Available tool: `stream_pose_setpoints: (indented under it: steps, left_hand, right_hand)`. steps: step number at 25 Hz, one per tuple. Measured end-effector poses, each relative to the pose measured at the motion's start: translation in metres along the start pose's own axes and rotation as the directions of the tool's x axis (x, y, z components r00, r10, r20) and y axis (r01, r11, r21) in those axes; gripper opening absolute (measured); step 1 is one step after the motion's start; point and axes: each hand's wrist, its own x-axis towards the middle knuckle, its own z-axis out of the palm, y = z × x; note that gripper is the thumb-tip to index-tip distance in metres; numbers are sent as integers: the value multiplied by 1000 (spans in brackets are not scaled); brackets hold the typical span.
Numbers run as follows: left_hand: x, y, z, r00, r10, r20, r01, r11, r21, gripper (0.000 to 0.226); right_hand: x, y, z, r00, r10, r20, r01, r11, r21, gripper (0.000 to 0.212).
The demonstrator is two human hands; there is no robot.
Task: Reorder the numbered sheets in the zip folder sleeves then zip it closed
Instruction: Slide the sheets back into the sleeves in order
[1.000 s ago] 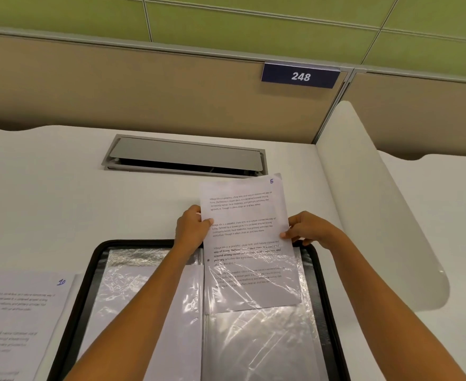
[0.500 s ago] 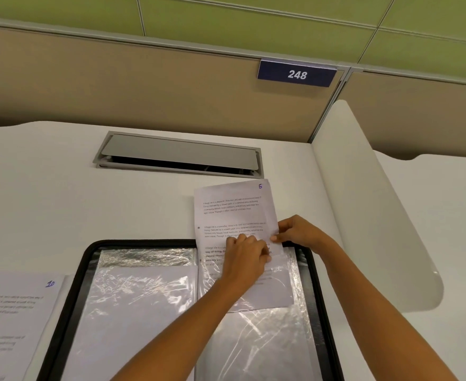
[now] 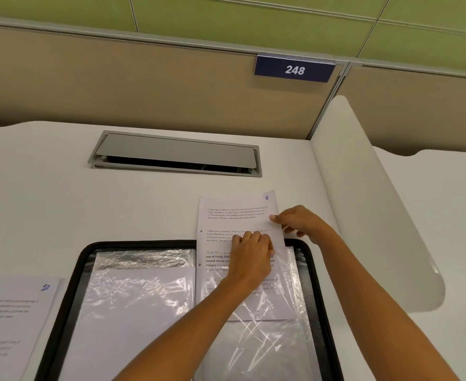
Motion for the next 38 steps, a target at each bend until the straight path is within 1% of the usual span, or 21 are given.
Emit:
stream_pose_setpoints:
  steps: [1, 3, 5, 7, 10, 12, 14, 15, 17, 19, 21, 22, 24, 26, 28, 30, 34, 38]
  left_hand:
    - [0, 1, 0, 1000, 4, -6, -4, 1000, 1, 14]
    - [2, 1, 0, 1000, 12, -14, -12, 1000, 4, 13]
    - [4, -1, 0, 1000, 7, -30, -7, 1000, 11, 12]
    - [6, -3, -2, 1000, 4, -28, -4, 1000, 24, 14]
    - [7, -3, -5, 999, 36, -18, -36, 999, -1, 18]
    - [8, -8, -11, 999, 19, -50, -21, 998, -55, 19]
    - [16, -24, -20, 991, -64, -114, 56, 996, -68, 22]
    - [23, -36, -26, 987, -115, -111, 110, 992, -55, 27]
    - [39, -62, -37, 982, -188, -35, 189, 982, 20, 39]
    - [51, -83, -47, 976, -199, 83, 192, 977, 90, 46]
    - [58, -96, -53, 965, -176, 195, 163, 983, 80, 45]
    - [59, -100, -54, 962, -167, 218, 161, 986, 47, 41]
    - [57, -102, -57, 967, -151, 203, 159, 987, -25, 30]
    - [53, -100, -58, 974, -126, 189, 140, 989, -58, 24]
    - [46, -97, -57, 973, -124, 193, 143, 986, -89, 22]
    - [39, -95, -56, 972, -137, 192, 161, 980, -116, 21]
    - [24, -89, -55, 976, -99, 193, 130, 980, -152, 20]
    - [11, -83, -56, 979, -62, 193, 88, 988, -126, 22]
  right_hand:
    - [2, -1, 2, 999, -19, -39, 21, 999, 46, 29]
    - [5, -3, 4, 997, -73, -32, 75, 996, 47, 21]
    - [3, -3, 5, 991, -118, 60, 119, 993, -14, 13]
    - [0, 0, 1, 977, -122, 176, 135, 989, -64, 4]
    - [-6, 7, -10, 956, -66, 285, 102, 989, -111, 8]
    - [-8, 10, -15, 951, -30, 308, 76, 987, -139, 9]
    - [-8, 8, -15, 960, -23, 279, 63, 989, -136, 6]
    - [-7, 7, -14, 970, -34, 241, 64, 991, -119, 10]
    - [-4, 5, -12, 987, -61, 148, 71, 995, -67, 17]
    - [-1, 3, -8, 993, -79, 88, 80, 997, -8, 17]
    - [2, 1, -4, 993, -94, 67, 92, 995, 33, 20]
    - [2, -1, -3, 992, -107, 62, 104, 994, 44, 22]
    - [3, -3, -2, 989, -136, 50, 133, 989, 64, 25]
    - [4, -4, -1, 987, -160, 15, 159, 984, 77, 30]
    - [5, -3, 3, 980, -197, -14, 197, 980, 18, 33]
    - [4, -3, 10, 965, -263, -12, 261, 960, -100, 29]
    - [-3, -5, 30, 926, -377, 25, 365, 874, -322, 23]
    - [-14, -3, 44, 888, -460, 11, 425, 811, -403, 20]
